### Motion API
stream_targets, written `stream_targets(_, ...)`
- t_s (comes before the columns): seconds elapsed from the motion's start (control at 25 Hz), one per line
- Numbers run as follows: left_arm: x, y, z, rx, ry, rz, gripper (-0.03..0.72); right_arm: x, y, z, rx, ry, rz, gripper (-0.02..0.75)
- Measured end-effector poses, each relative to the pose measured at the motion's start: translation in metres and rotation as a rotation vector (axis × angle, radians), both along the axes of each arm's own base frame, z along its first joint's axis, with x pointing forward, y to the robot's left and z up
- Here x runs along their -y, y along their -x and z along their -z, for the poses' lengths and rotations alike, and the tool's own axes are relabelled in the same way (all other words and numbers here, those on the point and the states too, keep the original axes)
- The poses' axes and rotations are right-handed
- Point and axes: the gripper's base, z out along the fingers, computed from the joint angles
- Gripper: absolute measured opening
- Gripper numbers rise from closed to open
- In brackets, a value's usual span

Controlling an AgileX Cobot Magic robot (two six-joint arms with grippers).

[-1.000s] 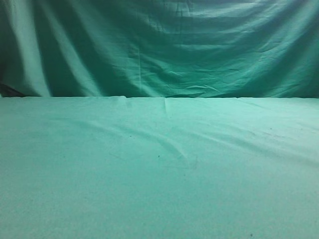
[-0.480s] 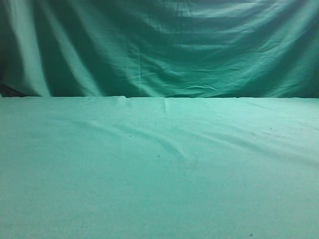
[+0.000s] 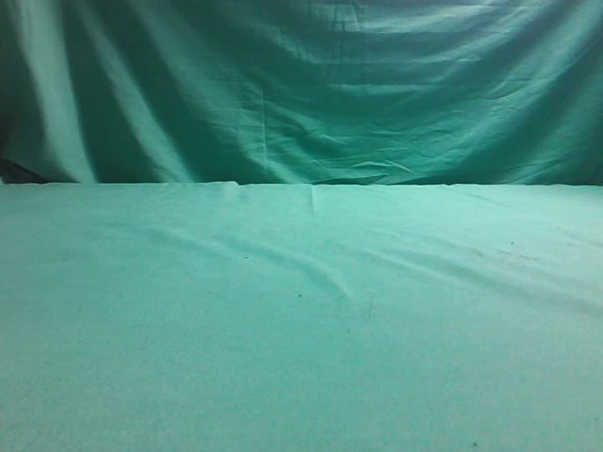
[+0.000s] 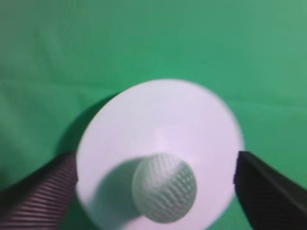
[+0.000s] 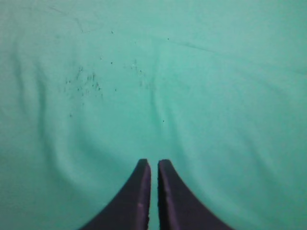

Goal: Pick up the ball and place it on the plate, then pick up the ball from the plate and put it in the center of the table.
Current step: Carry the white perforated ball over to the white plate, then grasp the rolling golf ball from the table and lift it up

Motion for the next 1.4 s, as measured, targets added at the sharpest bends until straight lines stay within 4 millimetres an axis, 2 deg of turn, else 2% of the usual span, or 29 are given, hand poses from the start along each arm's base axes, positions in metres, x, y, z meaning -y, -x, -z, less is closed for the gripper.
stream_targets(0.04,0.004,-0.004,-0.008,0.02,0.037,0.025,0.655,0.0,0.0,0.0,0.0,0.0,0.0,0.048)
stream_targets(0.12,0.012,-0.01,-0.025,0.061,0.122,0.079,0.639,0.0,0.0,0.0,0.0,0.001,-0.002,0.048)
stream_targets(0.24,0.027,-0.012,-0.06,0.164,0.249,0.171,0.463,0.0,0.0,0.0,0.0,0.001,-0.002,0.048)
stream_targets(0.4,0.041,0.003,-0.103,0.294,0.317,0.329,0.135,0.0,0.0,0.0,-0.001,0.001,-0.002,0.048)
stream_targets(0.52,0.049,0.021,-0.127,0.343,0.324,0.439,0.0,0.0,0.001,0.001,-0.009,0.002,-0.003,0.048)
stream_targets(0.64,0.058,0.043,-0.152,0.413,0.3,0.487,0.0,0.0,0.001,0.001,-0.018,0.003,-0.004,0.048)
stream_targets(0.76,0.079,0.075,-0.169,0.501,0.279,0.536,0.0,0.0,0.002,0.002,-0.032,0.005,-0.006,0.048)
stream_targets(0.84,0.092,0.1,-0.173,0.558,0.268,0.561,0.0,0.0,0.003,0.002,-0.039,0.006,-0.007,0.048)
stream_targets(1.0,0.104,0.139,-0.155,0.618,0.254,0.562,0.0,0.0,0.004,0.003,-0.048,0.006,-0.012,0.048)
stream_targets(1.04,0.103,0.148,-0.152,0.639,0.247,0.553,0.0,-0.001,0.004,0.003,-0.05,0.007,-0.02,0.048)
stream_targets(1.08,0.101,0.156,-0.147,0.653,0.24,0.538,0.0,-0.003,0.004,0.003,-0.052,0.008,-0.032,0.0)
stream_targets(1.24,0.093,0.186,-0.125,0.703,0.203,0.495,0.0,-0.007,0.006,0.007,-0.102,0.01,-0.064,0.0)
stream_targets(1.4,0.087,0.214,-0.105,0.747,0.174,0.474,0.0,-0.007,-0.003,0.011,-0.183,0.012,-0.025,0.0)
